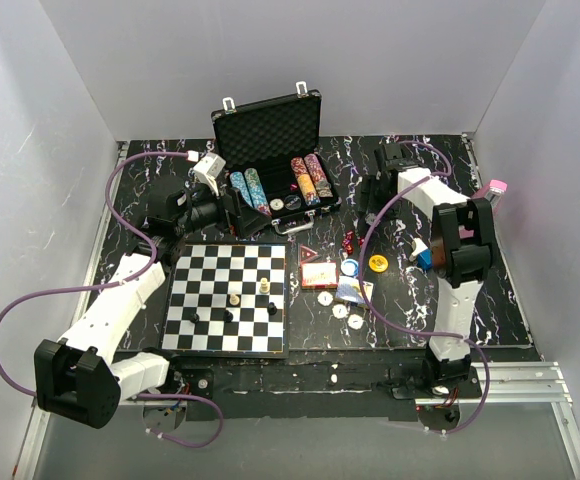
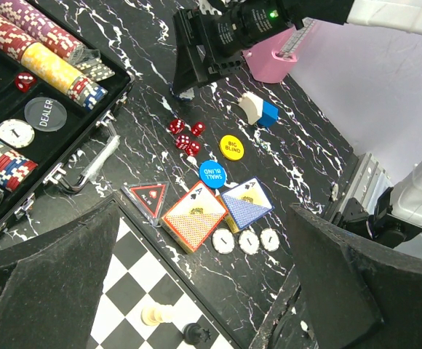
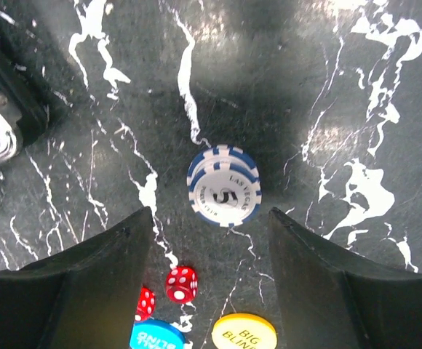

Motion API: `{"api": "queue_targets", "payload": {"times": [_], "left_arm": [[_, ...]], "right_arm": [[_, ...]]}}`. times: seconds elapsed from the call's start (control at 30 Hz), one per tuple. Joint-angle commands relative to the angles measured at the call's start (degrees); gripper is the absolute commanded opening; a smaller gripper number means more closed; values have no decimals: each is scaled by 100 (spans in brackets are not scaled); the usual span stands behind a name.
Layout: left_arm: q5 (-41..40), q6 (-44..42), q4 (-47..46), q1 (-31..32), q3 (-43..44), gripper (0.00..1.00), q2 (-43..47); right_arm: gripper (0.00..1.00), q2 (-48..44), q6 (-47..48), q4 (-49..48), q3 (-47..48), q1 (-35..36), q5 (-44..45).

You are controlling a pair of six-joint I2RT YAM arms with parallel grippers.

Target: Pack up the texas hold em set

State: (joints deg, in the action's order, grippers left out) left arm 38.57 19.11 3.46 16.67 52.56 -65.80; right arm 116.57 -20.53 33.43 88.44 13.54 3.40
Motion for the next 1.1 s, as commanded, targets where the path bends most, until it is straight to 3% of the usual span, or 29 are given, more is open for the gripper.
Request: {"api": "queue_targets", "payload": {"times": [0.0,0.73,1.07], "left_arm": [[28,-13,40,-14,167,98,129],[63,-4,5,-14,176,98,138],[90,13,-12,-14,176,98,146]], "right_arm": [[70,234,-73,313,595,26,371],[53,964,146,920,1184,122,592],[51,1236,410,1341,1535,254,644]]}}
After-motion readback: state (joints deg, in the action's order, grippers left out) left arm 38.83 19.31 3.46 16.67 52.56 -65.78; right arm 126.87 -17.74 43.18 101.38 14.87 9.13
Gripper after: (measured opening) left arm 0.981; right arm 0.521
